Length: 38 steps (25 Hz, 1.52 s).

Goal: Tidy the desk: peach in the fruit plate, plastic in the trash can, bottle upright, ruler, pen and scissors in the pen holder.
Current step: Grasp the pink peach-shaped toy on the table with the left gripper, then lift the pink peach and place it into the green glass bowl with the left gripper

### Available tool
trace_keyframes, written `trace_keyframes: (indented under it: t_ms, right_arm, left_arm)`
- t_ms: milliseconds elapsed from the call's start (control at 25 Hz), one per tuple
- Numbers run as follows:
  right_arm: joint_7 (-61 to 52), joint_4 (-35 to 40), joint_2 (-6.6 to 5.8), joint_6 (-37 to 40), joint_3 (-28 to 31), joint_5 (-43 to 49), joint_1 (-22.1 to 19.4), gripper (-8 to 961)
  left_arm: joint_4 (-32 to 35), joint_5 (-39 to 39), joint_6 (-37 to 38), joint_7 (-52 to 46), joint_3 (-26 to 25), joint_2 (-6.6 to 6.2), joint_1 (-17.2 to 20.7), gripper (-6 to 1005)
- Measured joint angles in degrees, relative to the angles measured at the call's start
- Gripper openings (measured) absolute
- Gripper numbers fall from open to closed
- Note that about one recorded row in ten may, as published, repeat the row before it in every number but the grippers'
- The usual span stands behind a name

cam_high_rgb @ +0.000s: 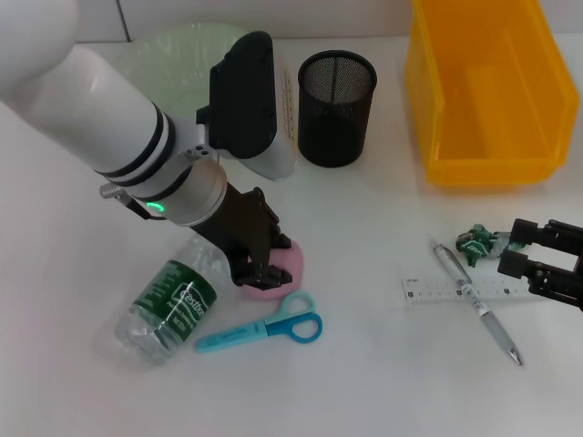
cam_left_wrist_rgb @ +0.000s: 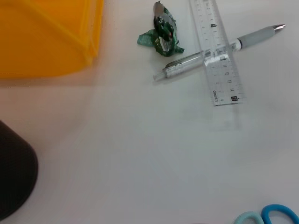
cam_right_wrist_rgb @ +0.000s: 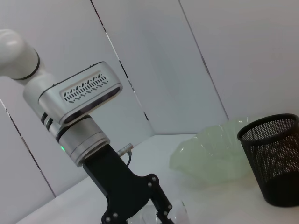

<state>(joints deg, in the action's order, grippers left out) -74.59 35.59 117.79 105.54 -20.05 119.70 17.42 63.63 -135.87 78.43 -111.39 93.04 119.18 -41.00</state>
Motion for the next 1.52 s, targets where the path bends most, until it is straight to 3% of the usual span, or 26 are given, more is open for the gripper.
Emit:
trace_keyframes:
  t_ms: [480,680,880,1040,1120,1200,1280,1360,1520]
  right_arm:
    - [0.3,-1.2,-0.18,0.0,-0.1,4.1,0.5,642]
    - [0.3,-1.2,-0.20,0.0,-0.5,6.9,1.1,642]
    - [0.4,-1.3,-0.20,-0.3,-0.9,7.4,1.3,642]
    - [0.7,-1.3,-0.19,-0.4,-2.0,7.4,1.3,641]
    - [0.8,-1.3,-0.15,-0.5,-2.7,7.5,1.4,641]
    - [1.0,-1.3,-0.09,-0.5,-3.0,7.5,1.4,641]
    - [1.0,-1.3,-0.07,-0.5,-3.0,7.5,1.4,641]
    - [1.0,-1.3,-0.04,-0.5,-3.0,7.5,1.4,641]
    - [1.1,-1.3,0.07,-0.5,-3.1,7.5,1.4,641]
  left_arm:
    - [0.7,1.3,-0.3,-0.2,0.9,0.00,1.0,169]
    - [1.7,2.3,-0.3,-0.2,0.9,0.00,1.4,84]
    - [4.6,4.0,0.2,-0.2,0.3,-0.10,2.2,69]
    - [8.4,6.0,0.9,-0.4,-2.7,-0.34,3.2,58]
    - [10.5,8.6,1.1,-0.7,-6.8,-0.45,3.9,52]
    - [10.5,8.6,1.1,-0.7,-6.8,-0.45,3.9,51]
    - [11.9,10.7,1.2,-0.9,-13.1,-0.54,4.1,51]
    - [12.1,10.6,1.0,-0.9,-14.4,-0.54,4.1,51]
    - [11.2,10.6,-5.4,-1.6,-22.4,-0.53,4.1,52]
